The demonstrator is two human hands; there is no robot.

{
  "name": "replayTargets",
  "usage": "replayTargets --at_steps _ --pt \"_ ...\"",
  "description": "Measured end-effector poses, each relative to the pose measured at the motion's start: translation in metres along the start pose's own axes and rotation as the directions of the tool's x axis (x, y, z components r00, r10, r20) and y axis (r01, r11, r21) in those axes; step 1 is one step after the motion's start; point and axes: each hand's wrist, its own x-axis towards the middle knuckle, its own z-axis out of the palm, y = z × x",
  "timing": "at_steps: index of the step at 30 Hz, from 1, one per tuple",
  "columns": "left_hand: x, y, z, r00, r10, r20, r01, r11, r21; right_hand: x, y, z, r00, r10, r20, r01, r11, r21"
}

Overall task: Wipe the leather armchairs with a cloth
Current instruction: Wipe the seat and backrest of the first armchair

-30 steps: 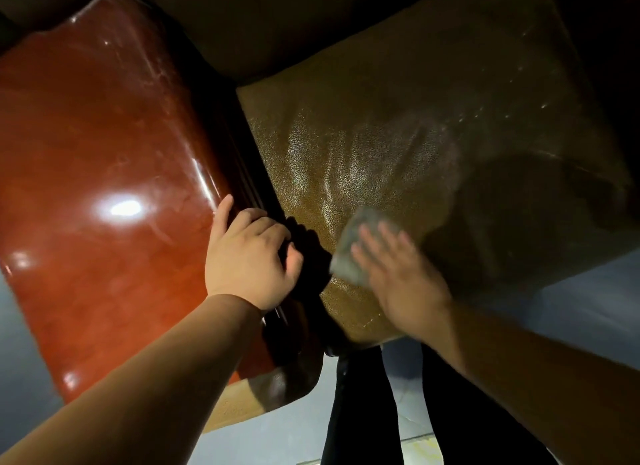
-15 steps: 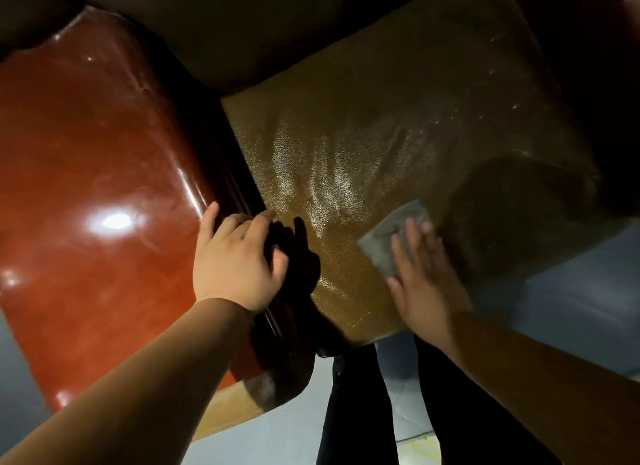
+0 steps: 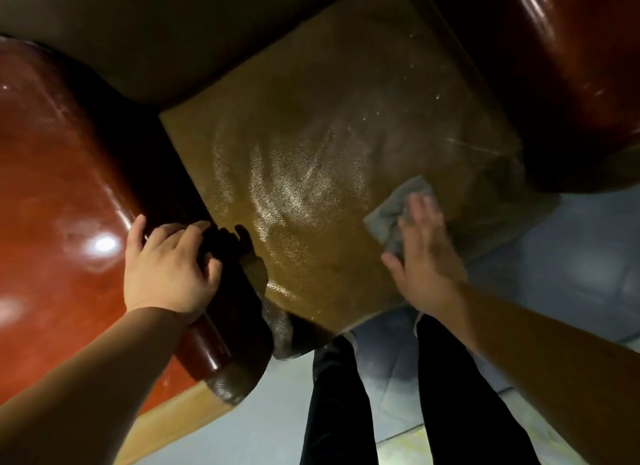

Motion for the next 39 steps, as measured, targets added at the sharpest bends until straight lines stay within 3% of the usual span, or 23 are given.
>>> replayTargets --at_steps 3,5,6,8,10,11,12,15,17,19,22,24,27,29,31,34,36,39 --pt "0.0 0.013 -0.002 0.999 -0.033 0.01 0.032 0.998 0.057 -0.014 0.027 0.002 0.918 -0.374 0.134 0.387 0.918 -0.087" --pt "0.004 0.033 -0.001 0.994 -0.108 0.029 0.107 0.993 0.039 0.005 0.061 -0.007 0.88 -0.464 0.101 0.473 0.874 -0.107" --pt "0.007 0.047 0.001 0.988 -0.149 0.034 0.149 0.989 0.0 0.016 0.078 -0.014 0.907 -0.419 0.047 0.421 0.903 -0.085" --pt "0.016 0.085 0.007 0.982 -0.186 0.034 0.189 0.973 -0.136 0.028 0.104 -0.03 0.988 -0.144 -0.055 0.147 0.988 0.05" --pt "0.034 0.132 0.018 0.981 -0.195 0.005 0.189 0.938 -0.29 0.028 0.095 -0.035 0.989 0.081 -0.126 -0.056 0.981 0.188" --pt "0.043 0.157 0.024 0.976 -0.216 0.002 0.203 0.916 -0.346 0.022 0.081 -0.029 0.983 0.097 -0.157 -0.066 0.979 0.193" --pt "0.052 0.181 0.031 0.967 -0.253 0.015 0.239 0.887 -0.395 0.01 0.064 -0.019 0.983 0.046 -0.177 -0.02 0.989 0.146" --pt "0.071 0.237 0.055 0.91 -0.414 0.028 0.384 0.814 -0.435 -0.034 0.031 0.025 0.936 -0.302 -0.18 0.309 0.951 0.016" --pt "0.075 0.251 0.068 0.878 -0.475 -0.051 0.414 0.811 -0.414 -0.05 0.046 0.04 0.861 -0.497 -0.11 0.499 0.866 -0.01" --pt "0.078 0.251 0.076 0.868 -0.482 -0.119 0.399 0.82 -0.411 -0.034 0.083 0.038 0.818 -0.569 -0.081 0.554 0.818 -0.152" --pt "0.08 0.251 0.084 0.863 -0.482 -0.152 0.388 0.825 -0.412 -0.012 0.14 0.02 0.919 -0.379 -0.11 0.352 0.913 -0.204" --pt "0.076 0.252 0.088 0.864 -0.482 -0.144 0.397 0.83 -0.393 -0.012 0.158 0.0 0.972 -0.174 -0.16 0.159 0.982 -0.103" --pt "0.073 0.251 0.088 0.866 -0.484 -0.126 0.407 0.828 -0.387 -0.012 0.125 -0.01 0.972 0.109 -0.21 -0.098 0.993 0.063" --pt "0.075 0.253 0.085 0.866 -0.484 -0.126 0.402 0.823 -0.401 -0.007 0.1 -0.003 0.983 0.124 -0.139 -0.112 0.99 0.088" --pt "0.076 0.253 0.082 0.868 -0.482 -0.12 0.397 0.819 -0.414 -0.005 0.096 0.004 0.996 -0.039 -0.086 0.041 0.999 0.033" --pt "0.078 0.251 0.077 0.881 -0.466 -0.083 0.384 0.805 -0.452 0.009 0.143 -0.004 0.948 -0.316 -0.046 0.302 0.934 -0.192" --pt "0.08 0.248 0.073 0.889 -0.453 -0.064 0.363 0.784 -0.504 0.024 0.174 -0.019 0.97 -0.232 -0.067 0.214 0.953 -0.214" --pt "0.086 0.232 0.068 0.863 -0.477 -0.166 0.325 0.776 -0.54 0.039 0.18 -0.038 0.988 0.088 -0.123 -0.095 0.994 -0.052"
